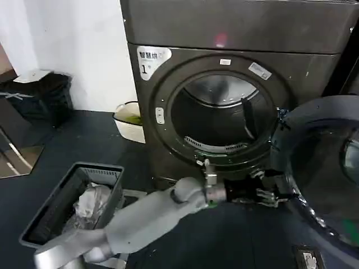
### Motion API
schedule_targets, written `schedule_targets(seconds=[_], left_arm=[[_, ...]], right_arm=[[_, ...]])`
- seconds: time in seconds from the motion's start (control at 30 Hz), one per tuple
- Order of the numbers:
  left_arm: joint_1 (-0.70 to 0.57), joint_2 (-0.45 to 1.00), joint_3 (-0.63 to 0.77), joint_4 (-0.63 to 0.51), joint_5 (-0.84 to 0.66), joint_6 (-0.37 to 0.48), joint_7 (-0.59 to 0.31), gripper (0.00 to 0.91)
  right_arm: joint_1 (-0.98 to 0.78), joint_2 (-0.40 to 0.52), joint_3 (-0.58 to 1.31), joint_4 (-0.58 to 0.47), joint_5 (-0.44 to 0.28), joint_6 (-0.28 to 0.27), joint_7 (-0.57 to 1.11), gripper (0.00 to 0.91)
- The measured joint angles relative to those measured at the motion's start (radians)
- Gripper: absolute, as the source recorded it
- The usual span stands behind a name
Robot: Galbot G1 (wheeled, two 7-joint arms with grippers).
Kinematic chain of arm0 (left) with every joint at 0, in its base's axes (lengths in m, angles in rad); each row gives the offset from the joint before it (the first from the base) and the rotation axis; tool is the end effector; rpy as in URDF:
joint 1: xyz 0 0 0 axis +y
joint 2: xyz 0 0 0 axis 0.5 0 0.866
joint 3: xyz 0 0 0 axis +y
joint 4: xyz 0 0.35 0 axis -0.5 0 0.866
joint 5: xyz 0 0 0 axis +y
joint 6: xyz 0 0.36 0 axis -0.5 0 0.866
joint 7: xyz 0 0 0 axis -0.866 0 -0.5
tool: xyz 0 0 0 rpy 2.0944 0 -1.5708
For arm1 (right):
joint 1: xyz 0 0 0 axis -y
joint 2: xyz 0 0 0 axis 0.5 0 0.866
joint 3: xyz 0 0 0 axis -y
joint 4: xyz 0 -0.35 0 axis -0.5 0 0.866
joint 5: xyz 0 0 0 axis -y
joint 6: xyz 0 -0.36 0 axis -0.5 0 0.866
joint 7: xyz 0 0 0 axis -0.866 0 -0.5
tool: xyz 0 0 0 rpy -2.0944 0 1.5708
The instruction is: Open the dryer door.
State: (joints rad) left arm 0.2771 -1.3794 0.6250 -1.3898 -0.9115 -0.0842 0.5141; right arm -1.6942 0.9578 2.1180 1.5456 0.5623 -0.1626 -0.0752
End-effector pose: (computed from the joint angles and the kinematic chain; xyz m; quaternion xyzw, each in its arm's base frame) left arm 0.4305 -0.2382 -0.2354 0.6861 0.7214 -0.0858 0.0376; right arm -0.0590 -0.5009 -0.0641 0.5503 0.8168 -0.1554 0.0769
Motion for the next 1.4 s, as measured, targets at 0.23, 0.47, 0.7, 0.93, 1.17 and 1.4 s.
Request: schedule_targets(seconds=[0.23,0.47,0.7,0.93,1.17,1.4], left_arm=[[-0.013,-0.079,0.019,0.05,0.055,-0.017,-0.051,0.907],[-0.031,-0.15,0.031,0.109,0.069,-0.04,-0.073,0.907],[-0.052,-0.203,0.029,0.173,0.089,-0.063,-0.102,0.907],[-0.059,-0.23,0.021,0.222,0.111,-0.083,-0.134,0.907],[-0.061,-0.229,-0.004,0.253,0.127,-0.106,-0.191,0.907],[-0.054,-0.23,0.003,0.184,0.049,-0.151,-0.213,0.907]], right_arm=[[-0.001,-0.001,0.001,0.003,0.001,0.002,-0.002,0.907],[0.004,0.007,-0.005,-0.004,0.001,0.011,-0.008,0.907],[0.011,0.009,-0.023,0.003,0.001,0.025,-0.013,0.907],[0.014,0.001,-0.032,0.006,0.001,0.028,-0.021,0.907],[0.021,0.001,-0.047,0.015,0.001,0.039,-0.029,0.907],[0.016,-0.011,-0.034,0.007,0.001,0.043,-0.031,0.907]])
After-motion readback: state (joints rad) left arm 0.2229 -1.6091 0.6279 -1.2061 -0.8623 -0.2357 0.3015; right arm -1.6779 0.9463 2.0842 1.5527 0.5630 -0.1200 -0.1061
